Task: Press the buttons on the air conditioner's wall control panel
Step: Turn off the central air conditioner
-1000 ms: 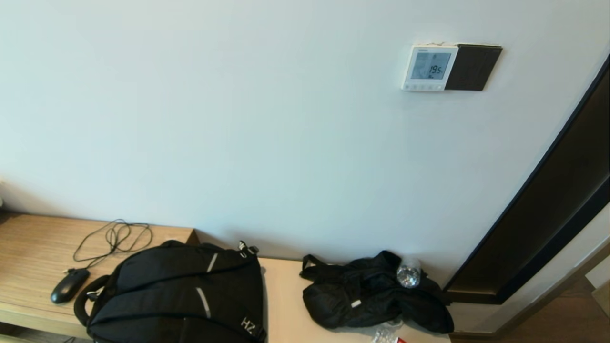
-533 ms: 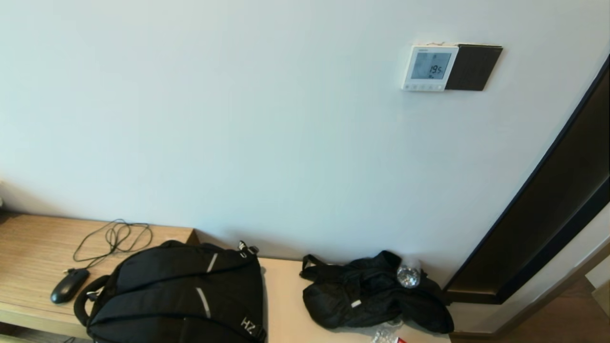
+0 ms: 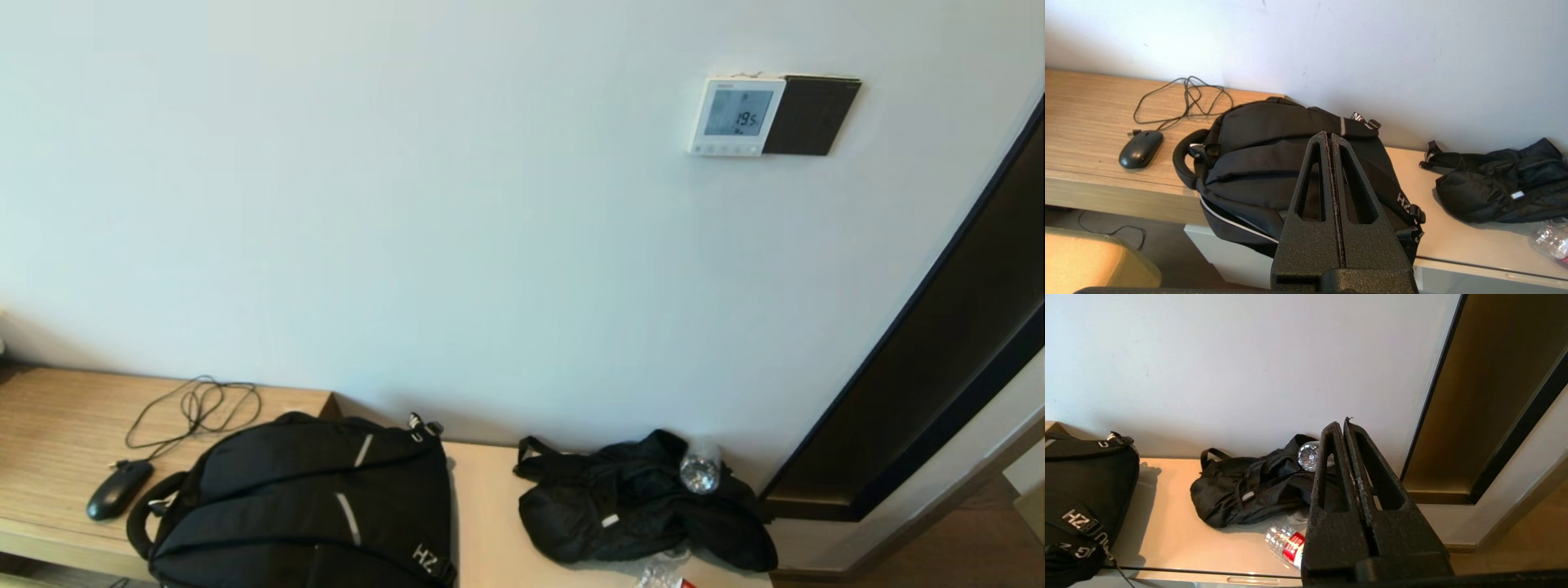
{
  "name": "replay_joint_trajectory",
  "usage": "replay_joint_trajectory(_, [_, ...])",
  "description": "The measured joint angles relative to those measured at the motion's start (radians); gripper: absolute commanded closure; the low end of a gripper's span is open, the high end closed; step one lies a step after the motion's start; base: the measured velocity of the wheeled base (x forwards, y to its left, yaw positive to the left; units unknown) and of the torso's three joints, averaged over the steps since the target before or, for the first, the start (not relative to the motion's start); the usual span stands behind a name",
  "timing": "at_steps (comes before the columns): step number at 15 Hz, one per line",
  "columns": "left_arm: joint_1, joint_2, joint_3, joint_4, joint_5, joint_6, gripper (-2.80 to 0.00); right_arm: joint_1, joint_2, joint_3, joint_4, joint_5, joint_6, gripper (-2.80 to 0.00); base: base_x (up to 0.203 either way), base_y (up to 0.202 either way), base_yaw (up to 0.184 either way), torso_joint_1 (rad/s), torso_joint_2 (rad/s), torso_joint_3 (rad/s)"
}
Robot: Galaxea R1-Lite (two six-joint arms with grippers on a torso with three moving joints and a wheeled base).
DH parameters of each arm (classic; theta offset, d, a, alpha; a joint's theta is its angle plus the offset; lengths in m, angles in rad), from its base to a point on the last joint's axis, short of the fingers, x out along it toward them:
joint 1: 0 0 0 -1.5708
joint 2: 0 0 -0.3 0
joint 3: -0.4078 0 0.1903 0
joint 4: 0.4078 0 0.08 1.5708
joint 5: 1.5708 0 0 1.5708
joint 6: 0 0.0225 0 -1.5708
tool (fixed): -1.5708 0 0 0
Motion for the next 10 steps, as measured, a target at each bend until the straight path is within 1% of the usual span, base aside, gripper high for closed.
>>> replay_joint_trajectory(10, [0.000,0.000,0.000,0.000,0.000,0.000,0.00,-0.002,-0.002,0.000,0.000,0.000,0.013,0.00,0.000,0.000,0.000,0.000,0.00,0.000])
